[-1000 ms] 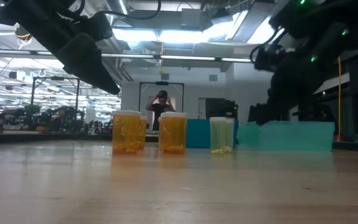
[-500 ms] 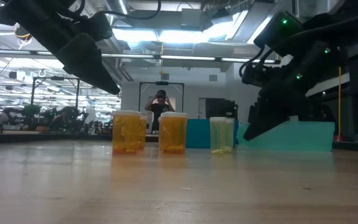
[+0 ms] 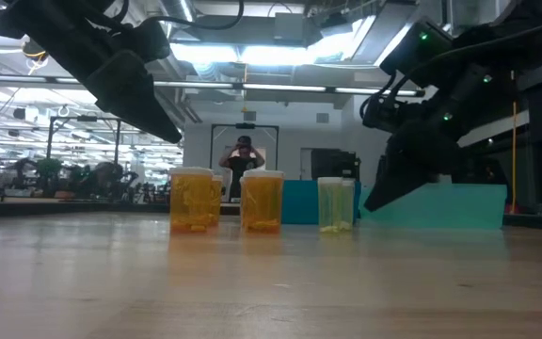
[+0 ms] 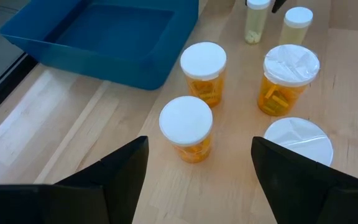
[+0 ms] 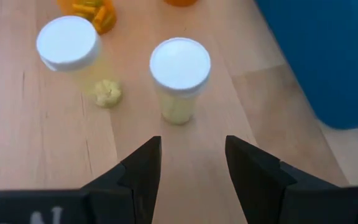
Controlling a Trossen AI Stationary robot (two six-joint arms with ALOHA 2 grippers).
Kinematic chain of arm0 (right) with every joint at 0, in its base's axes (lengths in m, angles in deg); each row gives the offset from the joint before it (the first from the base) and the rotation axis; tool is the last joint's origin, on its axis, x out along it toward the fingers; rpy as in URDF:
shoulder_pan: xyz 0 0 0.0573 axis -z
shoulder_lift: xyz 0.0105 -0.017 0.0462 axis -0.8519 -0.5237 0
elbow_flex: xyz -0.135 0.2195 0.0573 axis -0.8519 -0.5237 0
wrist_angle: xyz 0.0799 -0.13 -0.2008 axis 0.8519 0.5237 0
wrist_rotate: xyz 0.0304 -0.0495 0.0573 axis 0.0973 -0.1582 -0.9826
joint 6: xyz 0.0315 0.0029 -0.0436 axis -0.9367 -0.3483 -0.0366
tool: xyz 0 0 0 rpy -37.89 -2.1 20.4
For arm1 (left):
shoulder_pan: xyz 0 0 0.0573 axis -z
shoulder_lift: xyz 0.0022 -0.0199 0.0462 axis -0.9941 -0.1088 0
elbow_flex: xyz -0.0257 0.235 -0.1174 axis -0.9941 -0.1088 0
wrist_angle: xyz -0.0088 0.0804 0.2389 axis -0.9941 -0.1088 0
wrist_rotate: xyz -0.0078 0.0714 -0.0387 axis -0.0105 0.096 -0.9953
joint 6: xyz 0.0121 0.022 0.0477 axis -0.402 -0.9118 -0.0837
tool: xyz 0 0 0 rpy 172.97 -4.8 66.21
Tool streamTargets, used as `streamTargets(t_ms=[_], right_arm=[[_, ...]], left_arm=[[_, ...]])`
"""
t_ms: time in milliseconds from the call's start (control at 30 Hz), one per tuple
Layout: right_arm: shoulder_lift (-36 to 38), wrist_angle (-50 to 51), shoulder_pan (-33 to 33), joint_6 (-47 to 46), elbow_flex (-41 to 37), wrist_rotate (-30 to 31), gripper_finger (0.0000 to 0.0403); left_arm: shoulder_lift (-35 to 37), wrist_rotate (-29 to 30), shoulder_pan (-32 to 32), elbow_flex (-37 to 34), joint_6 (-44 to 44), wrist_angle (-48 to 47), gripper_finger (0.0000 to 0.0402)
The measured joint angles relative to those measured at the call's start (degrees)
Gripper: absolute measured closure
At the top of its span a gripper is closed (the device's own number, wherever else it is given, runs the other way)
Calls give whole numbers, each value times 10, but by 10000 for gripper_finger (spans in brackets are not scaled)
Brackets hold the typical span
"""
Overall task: Pick and place medicine bottles into bin by pill shape (circle, oval)
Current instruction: Put the yellow pill bottle into the green transparent bin
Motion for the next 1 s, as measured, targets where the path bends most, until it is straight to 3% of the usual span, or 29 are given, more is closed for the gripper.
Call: streamTargets(t_ms=[300, 600, 1000], right_arm=[[0, -3, 0, 10, 0, -12, 213], [0, -17, 0, -3, 0, -15, 131], [0, -46, 0, 20, 0, -14, 138]], left_arm=[[0, 0, 0, 0, 0, 0, 124], [0, 0, 0, 0, 0, 0, 124], [0, 0, 0, 0, 0, 0, 124]])
